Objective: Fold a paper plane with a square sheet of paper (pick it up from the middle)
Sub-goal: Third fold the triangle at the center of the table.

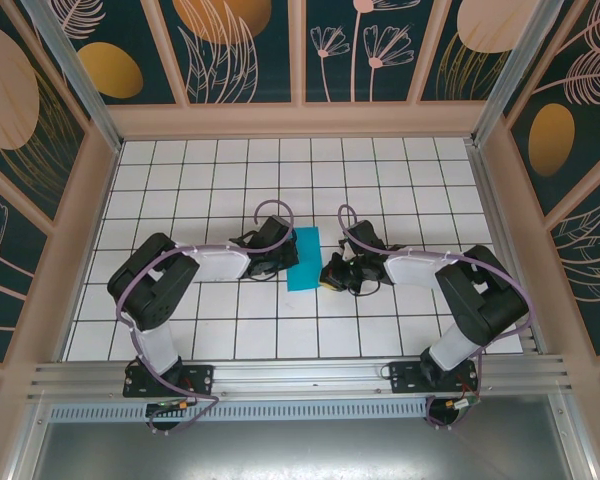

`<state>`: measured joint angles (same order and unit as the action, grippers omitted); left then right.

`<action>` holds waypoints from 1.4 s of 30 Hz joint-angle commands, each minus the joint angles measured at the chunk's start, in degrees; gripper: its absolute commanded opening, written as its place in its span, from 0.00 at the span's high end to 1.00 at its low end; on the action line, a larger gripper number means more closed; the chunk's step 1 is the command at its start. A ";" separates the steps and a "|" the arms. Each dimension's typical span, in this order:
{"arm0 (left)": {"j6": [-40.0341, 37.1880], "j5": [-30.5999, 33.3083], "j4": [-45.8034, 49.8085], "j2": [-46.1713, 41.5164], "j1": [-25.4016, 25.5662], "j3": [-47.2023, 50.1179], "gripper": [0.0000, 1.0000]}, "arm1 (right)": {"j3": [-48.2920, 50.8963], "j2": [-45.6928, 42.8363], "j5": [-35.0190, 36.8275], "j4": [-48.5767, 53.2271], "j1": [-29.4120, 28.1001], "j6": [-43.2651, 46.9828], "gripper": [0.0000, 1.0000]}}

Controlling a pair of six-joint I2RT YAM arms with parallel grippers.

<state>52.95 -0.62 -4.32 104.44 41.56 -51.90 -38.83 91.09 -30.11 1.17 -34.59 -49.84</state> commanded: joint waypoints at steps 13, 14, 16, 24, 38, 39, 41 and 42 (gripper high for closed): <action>-1.07 -2.96 -0.17 -0.43 -0.36 0.83 1.00 | -6.93 5.68 -2.97 -9.79 -0.47 0.67 0.99; -1.26 -3.43 -0.66 -1.15 -0.43 0.75 1.00 | -7.38 6.26 -2.83 -9.86 -0.57 0.78 0.99; -1.66 -4.10 -1.20 -2.82 -1.04 0.46 1.00 | -8.23 7.36 -2.30 -9.49 -0.84 1.17 0.99; -2.91 -5.96 -3.92 -4.54 -4.98 0.07 0.96 | -8.74 9.32 -1.53 -10.04 -1.18 2.57 0.99; -4.95 -4.96 -1.31 5.15 -5.61 -5.78 1.00 | -11.22 12.29 -1.85 -10.76 -1.78 3.23 0.98; -5.10 -4.92 -1.03 5.16 -5.59 -5.68 1.00 | -11.52 12.63 -1.72 -10.71 -1.79 3.18 0.99; -5.24 -4.82 -0.96 5.11 -5.61 -5.53 1.00 | -12.01 13.27 -1.78 -10.94 -1.77 3.20 0.98; -5.24 -4.89 -0.87 5.07 -5.61 -5.47 1.00 | -12.06 13.43 -1.72 -11.20 -1.80 3.18 0.99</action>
<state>49.08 -5.96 -6.74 108.81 36.10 -56.42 -49.50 103.39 -32.40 -8.14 -36.01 -47.24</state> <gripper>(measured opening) 0.067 0.054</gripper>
